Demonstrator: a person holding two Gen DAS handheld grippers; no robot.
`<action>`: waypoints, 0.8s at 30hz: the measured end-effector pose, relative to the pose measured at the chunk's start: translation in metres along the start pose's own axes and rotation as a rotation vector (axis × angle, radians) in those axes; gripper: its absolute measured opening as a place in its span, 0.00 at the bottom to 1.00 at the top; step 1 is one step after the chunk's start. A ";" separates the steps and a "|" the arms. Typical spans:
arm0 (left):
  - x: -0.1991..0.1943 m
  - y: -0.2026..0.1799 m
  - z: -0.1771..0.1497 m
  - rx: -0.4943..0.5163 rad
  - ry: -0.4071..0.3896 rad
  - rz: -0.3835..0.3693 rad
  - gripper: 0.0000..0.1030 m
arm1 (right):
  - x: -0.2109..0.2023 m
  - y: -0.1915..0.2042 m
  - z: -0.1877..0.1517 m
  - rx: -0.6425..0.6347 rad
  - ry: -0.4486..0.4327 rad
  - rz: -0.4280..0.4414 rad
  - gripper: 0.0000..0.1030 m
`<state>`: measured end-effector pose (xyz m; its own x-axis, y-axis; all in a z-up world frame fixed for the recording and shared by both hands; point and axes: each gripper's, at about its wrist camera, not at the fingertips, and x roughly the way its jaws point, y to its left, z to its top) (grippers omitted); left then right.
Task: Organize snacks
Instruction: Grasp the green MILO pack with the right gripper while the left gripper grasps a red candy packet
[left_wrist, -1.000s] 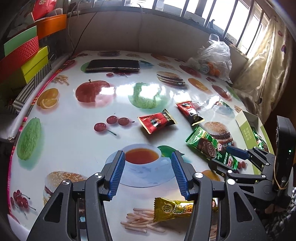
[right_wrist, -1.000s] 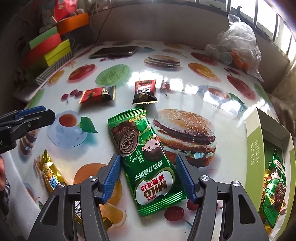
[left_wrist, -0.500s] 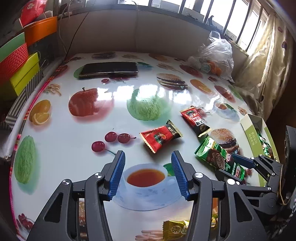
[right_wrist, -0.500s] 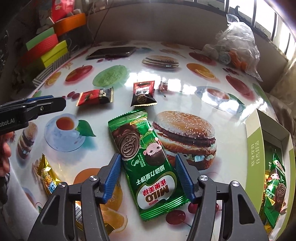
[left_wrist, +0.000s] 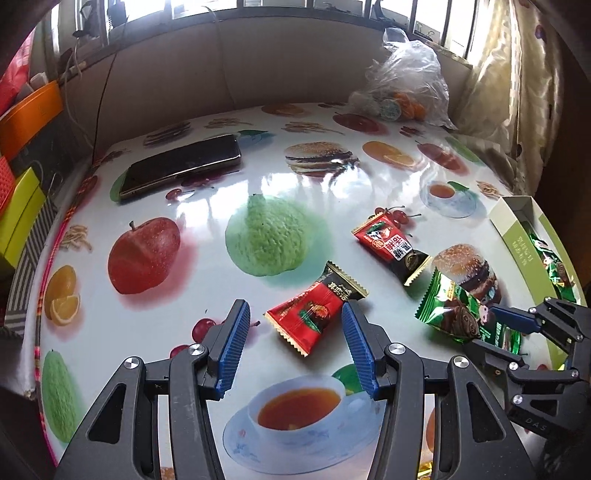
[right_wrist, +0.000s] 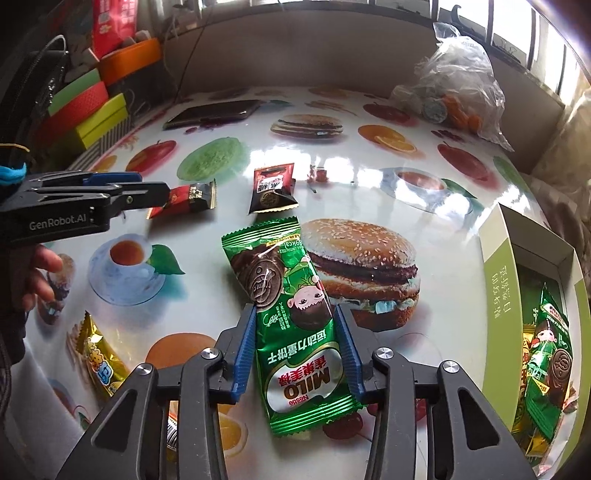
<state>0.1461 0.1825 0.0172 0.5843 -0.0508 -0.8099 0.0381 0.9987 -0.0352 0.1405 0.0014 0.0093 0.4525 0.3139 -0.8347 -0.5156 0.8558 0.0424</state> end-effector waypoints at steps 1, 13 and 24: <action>0.002 -0.002 0.001 0.017 0.002 -0.008 0.52 | -0.001 -0.001 -0.001 0.004 0.000 0.000 0.39; 0.030 -0.011 0.005 0.087 0.066 0.017 0.52 | -0.002 -0.004 -0.003 0.030 -0.004 0.006 0.40; 0.034 -0.012 0.013 0.098 0.058 -0.004 0.52 | -0.003 -0.004 -0.002 0.036 -0.005 0.010 0.40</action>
<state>0.1766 0.1685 -0.0024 0.5361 -0.0509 -0.8426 0.1208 0.9925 0.0168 0.1394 -0.0035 0.0100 0.4505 0.3246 -0.8316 -0.4935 0.8669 0.0710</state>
